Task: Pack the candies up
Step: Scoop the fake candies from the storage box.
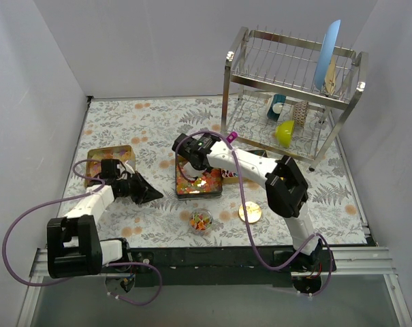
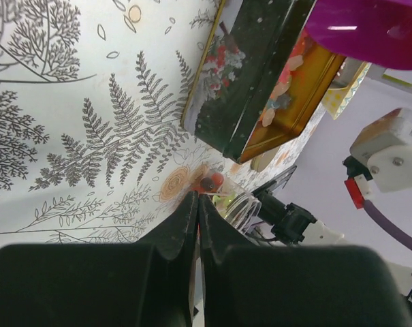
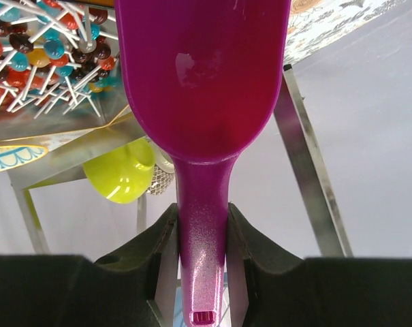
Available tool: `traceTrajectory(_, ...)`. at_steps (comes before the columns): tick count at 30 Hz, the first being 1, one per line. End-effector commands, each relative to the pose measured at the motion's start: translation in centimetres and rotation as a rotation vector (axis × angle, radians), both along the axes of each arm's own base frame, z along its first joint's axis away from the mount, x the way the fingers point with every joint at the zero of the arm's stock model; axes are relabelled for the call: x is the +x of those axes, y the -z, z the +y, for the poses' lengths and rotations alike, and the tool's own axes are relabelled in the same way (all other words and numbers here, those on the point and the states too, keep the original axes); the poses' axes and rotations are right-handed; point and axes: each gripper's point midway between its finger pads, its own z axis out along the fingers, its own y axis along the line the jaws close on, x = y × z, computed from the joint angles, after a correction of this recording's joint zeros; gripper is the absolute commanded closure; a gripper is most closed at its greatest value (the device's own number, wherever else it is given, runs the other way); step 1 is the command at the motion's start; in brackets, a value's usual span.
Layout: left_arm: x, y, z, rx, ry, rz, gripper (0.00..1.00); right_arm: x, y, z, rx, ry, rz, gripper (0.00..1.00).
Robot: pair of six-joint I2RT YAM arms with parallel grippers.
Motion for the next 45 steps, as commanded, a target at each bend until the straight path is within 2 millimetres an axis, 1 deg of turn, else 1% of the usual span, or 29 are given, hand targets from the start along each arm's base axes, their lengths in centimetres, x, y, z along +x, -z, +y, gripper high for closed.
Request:
traceTrajectory(1,-0.4,0.7,-0.9,0.010,0.031,0.008,1.00,1.8,-1.8,1.2,-0.042,-0.032,-0.105,0.99)
traceTrajectory(5,-0.6,1.3,-1.3,0.024,0.058,0.028,1.00,2.3,-0.4,2.2,-0.070,-0.041,-0.120,0.99)
traceTrajectory(6,-1.1,1.6,-2.0,0.027,0.092,0.039,1.00,2.4,-0.2,2.5,-0.064,-0.041,-0.120,0.99)
traceTrajectory(7,-1.2,1.8,-2.2,0.030,0.099,0.045,1.00,2.4,0.4,2.8,-0.073,-0.041,-0.117,0.99)
traceTrajectory(9,-1.5,2.3,-2.5,0.034,0.116,0.058,1.00,1.8,1.0,3.6,-0.065,-0.049,-0.104,0.99)
traceTrajectory(10,-1.6,2.6,-2.6,0.034,0.120,0.067,1.00,1.4,1.7,4.2,-0.058,-0.059,-0.084,0.99)
traceTrajectory(11,-1.5,2.7,-2.6,0.036,0.120,0.065,1.00,0.8,1.9,5.0,-0.049,-0.077,-0.078,0.99)
traceTrajectory(14,-1.3,3.2,-3.0,0.032,0.130,0.081,1.00,-0.6,3.2,5.7,-0.042,-0.080,-0.039,0.99)
traceTrajectory(17,-0.7,3.5,-3.4,0.031,0.144,0.088,1.00,-2.2,4.3,5.8,-0.041,-0.082,0.009,0.99)
traceTrajectory(20,0.1,3.8,-3.8,0.027,0.149,0.092,1.00,-3.0,4.8,5.6,-0.036,-0.084,0.031,0.99)
traceTrajectory(23,0.4,4.1,-4.5,0.008,0.168,0.101,1.00,-3.5,5.7,5.4,-0.032,-0.081,0.063,0.99)
traceTrajectory(28,1.3,4.0,-5.2,0.001,0.188,0.103,1.00,-4.9,7.8,5.5,0.003,-0.071,0.168,0.99)
traceTrajectory(30,1.5,4.2,-5.2,-0.003,0.187,0.119,1.00,-5.4,8.6,5.1,0.001,-0.061,0.203,0.99)
traceTrajectory(32,2.1,3.9,-5.3,-0.003,0.187,0.110,1.00,-6.2,9.7,4.9,0.013,-0.058,0.263,0.99)
traceTrajectory(34,2.4,3.9,-5.4,-0.007,0.187,0.112,1.00,-6.8,10.4,4.9,0.037,-0.050,0.307,0.99)
traceTrajectory(37,2.9,3.9,-5.4,0.000,0.192,0.108,1.00,-7.5,11.1,5.1,0.065,-0.036,0.350,0.99)
traceTrajectory(39,3.4,3.7,-5.3,0.008,0.190,0.100,1.00,-7.6,11.1,5.7,0.099,-0.022,0.372,0.99)
traceTrajectory(40,3.4,3.7,-5.4,0.010,0.192,0.101,1.00,-8.2,11.6,5.4,0.098,0.008,0.410,0.99)
traceTrajectory(41,3.5,3.7,-5.3,0.014,0.193,0.099,1.00,-7.9,11.1,5.9,0.130,0.019,0.420,0.99)
traceTrajectory(42,3.8,3.5,-5.3,0.021,0.196,0.088,1.00,-8.0,11.2,6.0,0.142,0.034,0.439,0.99)
traceTrajectory(43,4.0,3.5,-5.2,0.030,0.194,0.084,1.00,-8.5,11.5,6.2,0.158,0.043,0.477,0.99)
traceTrajectory(45,4.2,3.2,-5.1,0.043,0.199,0.079,1.00,-8.2,11.4,6.2,0.202,0.065,0.498,0.99)
